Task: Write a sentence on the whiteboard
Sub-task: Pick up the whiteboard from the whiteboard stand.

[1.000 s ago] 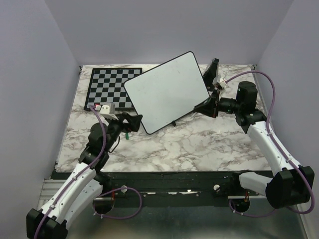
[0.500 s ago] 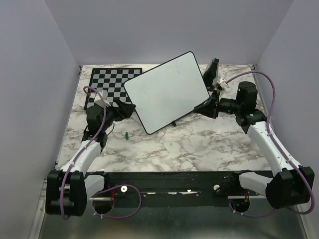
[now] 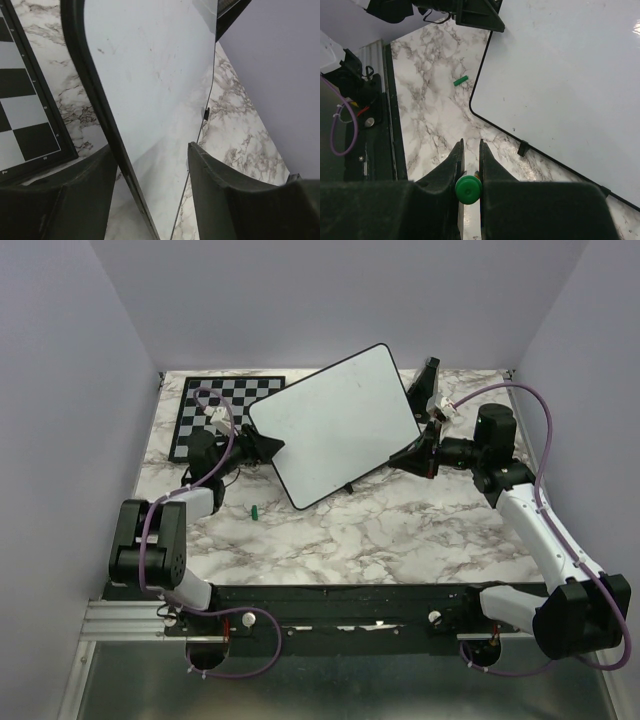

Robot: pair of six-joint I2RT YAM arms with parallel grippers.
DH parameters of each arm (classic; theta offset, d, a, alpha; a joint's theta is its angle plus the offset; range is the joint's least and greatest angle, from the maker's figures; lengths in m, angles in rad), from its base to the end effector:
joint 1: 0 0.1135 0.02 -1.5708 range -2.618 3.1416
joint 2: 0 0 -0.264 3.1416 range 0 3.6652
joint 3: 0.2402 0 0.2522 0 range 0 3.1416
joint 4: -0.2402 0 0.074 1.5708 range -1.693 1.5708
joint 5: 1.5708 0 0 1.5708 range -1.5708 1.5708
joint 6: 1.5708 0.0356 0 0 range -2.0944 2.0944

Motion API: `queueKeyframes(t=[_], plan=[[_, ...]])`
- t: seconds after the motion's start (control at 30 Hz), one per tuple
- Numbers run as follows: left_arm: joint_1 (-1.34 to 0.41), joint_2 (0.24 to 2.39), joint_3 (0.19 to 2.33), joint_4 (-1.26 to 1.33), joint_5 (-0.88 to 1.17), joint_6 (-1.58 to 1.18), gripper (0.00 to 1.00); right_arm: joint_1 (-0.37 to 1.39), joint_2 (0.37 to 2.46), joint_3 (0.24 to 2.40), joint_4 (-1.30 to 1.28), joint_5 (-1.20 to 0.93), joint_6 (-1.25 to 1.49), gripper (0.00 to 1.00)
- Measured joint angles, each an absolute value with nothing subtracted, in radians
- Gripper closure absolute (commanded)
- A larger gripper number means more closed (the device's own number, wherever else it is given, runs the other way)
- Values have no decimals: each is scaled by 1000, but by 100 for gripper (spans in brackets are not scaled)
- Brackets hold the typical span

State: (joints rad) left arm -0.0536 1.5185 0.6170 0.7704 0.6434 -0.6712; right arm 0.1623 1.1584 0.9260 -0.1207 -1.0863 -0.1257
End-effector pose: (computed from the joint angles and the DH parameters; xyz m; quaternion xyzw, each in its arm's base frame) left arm 0.3053 -0.0378 0.2089 -0.0182 0.7429 -0.4440 0.5005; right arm 0.2430 0.0717 0.3260 -0.3933 0.6526 0.4329 0.4818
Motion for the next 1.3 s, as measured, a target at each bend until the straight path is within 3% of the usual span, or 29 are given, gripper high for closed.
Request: queueKeyframes(t=[0.23, 0.27, 0.3, 0.4, 0.6, 1.3], plan=[[-53, 1600, 659, 847, 707, -667, 56, 162, 1165, 926, -125, -1087, -132, 99], [-52, 1608, 662, 854, 711, -667, 62, 162, 1165, 926, -125, -1087, -133, 99], [-52, 1617, 665, 861, 715, -667, 75, 162, 1166, 926, -125, -1087, -133, 99], [-49, 1643, 681, 883, 740, -691, 100, 162, 1167, 926, -126, -1086, -133, 100], [-58, 1644, 712, 945, 822, -775, 100, 162, 1171, 926, -130, -1087, -134, 100], [-40, 1547, 714, 897, 763, -984, 100, 162, 1161, 926, -159, -1087, -153, 99]])
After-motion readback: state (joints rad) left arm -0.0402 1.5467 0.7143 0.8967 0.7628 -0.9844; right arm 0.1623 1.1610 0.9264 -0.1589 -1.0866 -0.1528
